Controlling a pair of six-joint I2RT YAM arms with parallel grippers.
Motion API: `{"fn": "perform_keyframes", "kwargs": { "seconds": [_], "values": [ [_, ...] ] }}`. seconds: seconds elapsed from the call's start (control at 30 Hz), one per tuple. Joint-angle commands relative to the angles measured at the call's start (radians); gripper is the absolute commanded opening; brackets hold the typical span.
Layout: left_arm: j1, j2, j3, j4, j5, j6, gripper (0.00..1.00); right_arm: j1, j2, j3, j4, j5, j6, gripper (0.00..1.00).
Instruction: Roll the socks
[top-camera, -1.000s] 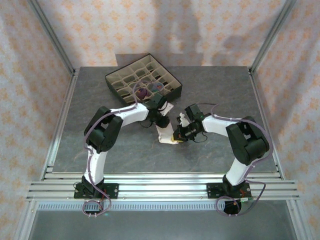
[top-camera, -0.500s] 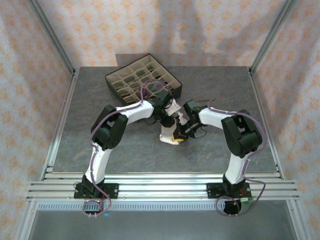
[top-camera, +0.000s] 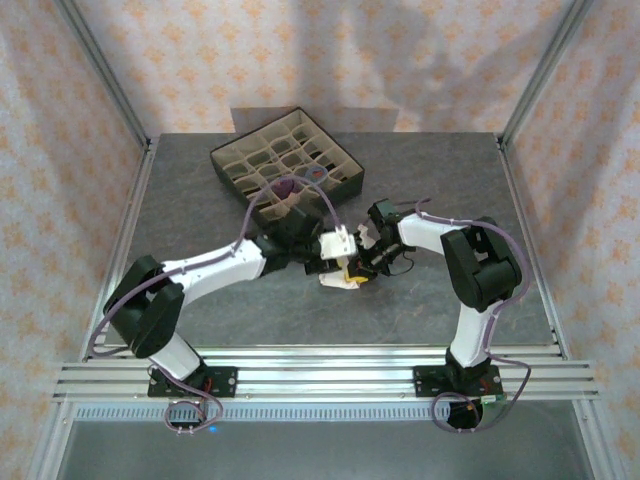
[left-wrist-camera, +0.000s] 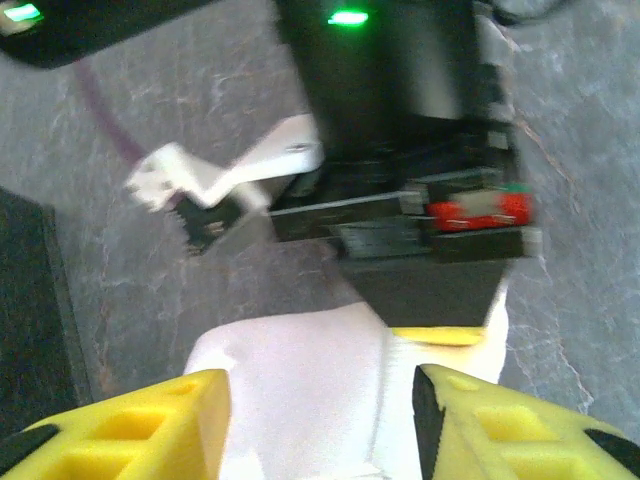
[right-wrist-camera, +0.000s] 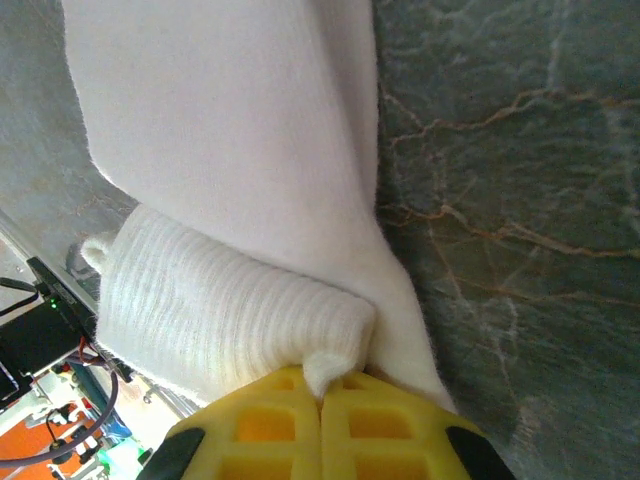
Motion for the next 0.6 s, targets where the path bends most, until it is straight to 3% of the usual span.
{"fn": "perform_keyframes", "kwargs": {
  "seconds": [0.0, 0.4, 0.57],
  "values": [
    [-0.081, 0.013, -0.121, 0.181, -0.229, 0.115, 0.51, -0.002, 0.05, -0.02, -0.006, 0.111, 0.016, 0.0],
    [-0.197, 0.172, -0.155, 0.37, -0.411, 0.092, 0.48, -0.006, 0.054, -0.028, -0.009, 0.097, 0.01, 0.0],
    [-0.206, 0.207, -0.169, 0.386, -0.424, 0.079, 0.47, -0.013, 0.047, -0.041, -0.005, 0.092, 0.011, 0.0]
  ]
}}
